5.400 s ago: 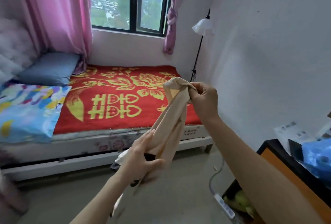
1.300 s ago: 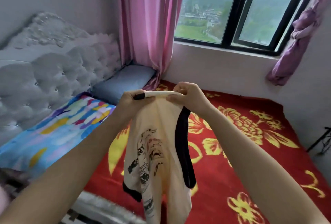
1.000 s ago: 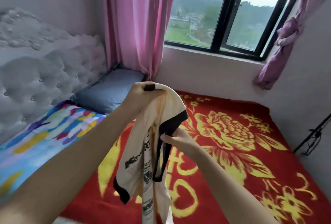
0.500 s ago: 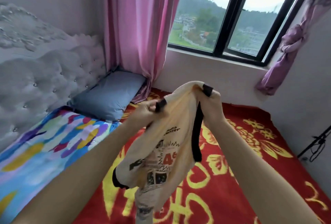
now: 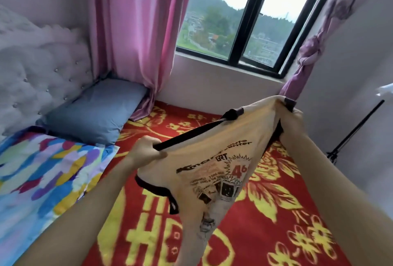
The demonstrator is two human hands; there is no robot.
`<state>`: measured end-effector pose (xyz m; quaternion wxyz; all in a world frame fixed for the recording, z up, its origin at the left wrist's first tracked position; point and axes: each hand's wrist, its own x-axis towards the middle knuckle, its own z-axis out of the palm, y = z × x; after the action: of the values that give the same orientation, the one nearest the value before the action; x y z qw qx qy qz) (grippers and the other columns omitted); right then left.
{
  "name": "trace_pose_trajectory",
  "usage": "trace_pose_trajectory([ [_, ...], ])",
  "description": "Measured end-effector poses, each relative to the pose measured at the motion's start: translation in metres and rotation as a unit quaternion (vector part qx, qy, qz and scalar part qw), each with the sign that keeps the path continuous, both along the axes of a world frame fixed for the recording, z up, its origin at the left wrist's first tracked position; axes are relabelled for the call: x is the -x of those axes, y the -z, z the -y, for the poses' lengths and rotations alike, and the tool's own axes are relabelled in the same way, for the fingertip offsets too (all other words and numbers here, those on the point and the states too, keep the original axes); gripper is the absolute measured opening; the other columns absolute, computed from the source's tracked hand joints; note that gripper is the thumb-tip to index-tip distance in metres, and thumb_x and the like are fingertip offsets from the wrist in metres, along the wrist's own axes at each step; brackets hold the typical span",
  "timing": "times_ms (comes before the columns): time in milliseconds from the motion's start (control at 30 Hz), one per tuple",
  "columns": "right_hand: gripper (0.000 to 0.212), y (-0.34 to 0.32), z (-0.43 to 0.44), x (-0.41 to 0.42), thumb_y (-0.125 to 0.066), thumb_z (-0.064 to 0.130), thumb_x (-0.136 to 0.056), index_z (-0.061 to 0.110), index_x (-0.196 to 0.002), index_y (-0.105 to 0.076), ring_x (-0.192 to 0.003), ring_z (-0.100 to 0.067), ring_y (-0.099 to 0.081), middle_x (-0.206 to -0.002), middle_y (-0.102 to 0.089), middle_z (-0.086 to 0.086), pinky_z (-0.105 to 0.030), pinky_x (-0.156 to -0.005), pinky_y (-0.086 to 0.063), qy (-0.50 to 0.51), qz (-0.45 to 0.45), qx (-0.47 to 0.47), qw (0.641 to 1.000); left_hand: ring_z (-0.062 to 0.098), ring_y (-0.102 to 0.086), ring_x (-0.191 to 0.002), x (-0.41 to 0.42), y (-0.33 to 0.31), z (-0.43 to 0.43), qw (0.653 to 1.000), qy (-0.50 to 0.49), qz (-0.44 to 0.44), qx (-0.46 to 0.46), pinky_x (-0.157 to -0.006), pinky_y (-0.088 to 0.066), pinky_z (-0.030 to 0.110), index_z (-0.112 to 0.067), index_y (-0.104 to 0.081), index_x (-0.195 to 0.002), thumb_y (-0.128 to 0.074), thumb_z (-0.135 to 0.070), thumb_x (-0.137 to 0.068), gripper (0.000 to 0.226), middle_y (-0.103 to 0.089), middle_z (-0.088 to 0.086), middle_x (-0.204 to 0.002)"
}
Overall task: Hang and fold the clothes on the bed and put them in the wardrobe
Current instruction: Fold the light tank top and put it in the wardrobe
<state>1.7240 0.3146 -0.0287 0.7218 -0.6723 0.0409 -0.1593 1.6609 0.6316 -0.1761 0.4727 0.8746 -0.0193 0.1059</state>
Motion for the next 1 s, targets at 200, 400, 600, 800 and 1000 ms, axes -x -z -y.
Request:
trace_pose_trajectory([
  [200, 0.015, 0.032, 0.048, 0.003, -0.065, 0.016, -0.086, 0.011, -0.073, -0.059, -0.048, -0.009, -0.059, -0.066, -0.057, -0.001, -0.019, -0.046, -0.047, 0.037, -0.030, -0.036, 0.998, 0.000, -0.054, -0.057, -0.003, -0.037, -0.012, 0.995, 0.000, 0.012, 0.101, -0.060, -0.039, 0.024, -0.019, -0.071, -0.071, -0.080, -0.027, -0.063, 0.014, -0.063, -0.009, -0.062],
  [400, 0.014, 0.065, 0.073, 0.012, -0.061, 0.020, -0.090, 0.010, -0.080, -0.061, -0.059, -0.017, -0.057, -0.072, -0.058, -0.002, -0.028, -0.052, -0.048, 0.015, -0.082, 0.019, 0.996, 0.016, -0.057, -0.063, 0.005, -0.016, -0.008, 0.974, -0.004, -0.020, 0.226, -0.057, -0.044, 0.025, -0.003, -0.067, -0.083, -0.073, -0.021, -0.079, 0.019, -0.063, 0.007, -0.071],
  [600, 0.014, 0.135, 0.093, 0.032, -0.059, 0.019, -0.092, 0.012, -0.080, -0.059, -0.063, -0.020, -0.054, -0.074, -0.057, -0.006, -0.030, -0.052, -0.041, 0.043, -0.195, 0.049, 0.979, 0.003, -0.051, -0.049, 0.023, 0.014, 0.000, 0.975, 0.035, -0.078, 0.204, -0.044, -0.039, 0.013, -0.021, -0.068, -0.061, -0.072, -0.035, -0.072, 0.018, -0.058, -0.008, -0.055],
  [800, 0.012, 0.202, 0.109, 0.048, -0.059, 0.017, -0.091, 0.008, -0.083, -0.060, -0.063, -0.023, -0.053, -0.071, -0.056, -0.007, -0.031, -0.054, -0.039, 0.021, -0.295, 0.098, 0.950, 0.014, -0.050, -0.054, 0.036, 0.065, 0.004, 0.960, 0.045, -0.183, 0.205, -0.048, -0.038, 0.021, -0.016, -0.069, -0.066, -0.070, -0.036, -0.072, 0.020, -0.057, 0.005, -0.062],
  [1000, 0.009, 0.245, 0.118, 0.052, -0.058, 0.010, -0.090, 0.005, -0.096, -0.061, -0.069, -0.024, -0.054, -0.076, -0.059, -0.009, -0.032, -0.058, -0.041, -0.001, -0.363, 0.113, 0.925, 0.016, -0.059, -0.052, 0.033, 0.107, 0.016, 0.940, 0.021, -0.279, 0.197, -0.044, -0.042, 0.020, -0.012, -0.069, -0.069, -0.062, -0.018, -0.089, 0.021, -0.064, 0.004, -0.063],
])
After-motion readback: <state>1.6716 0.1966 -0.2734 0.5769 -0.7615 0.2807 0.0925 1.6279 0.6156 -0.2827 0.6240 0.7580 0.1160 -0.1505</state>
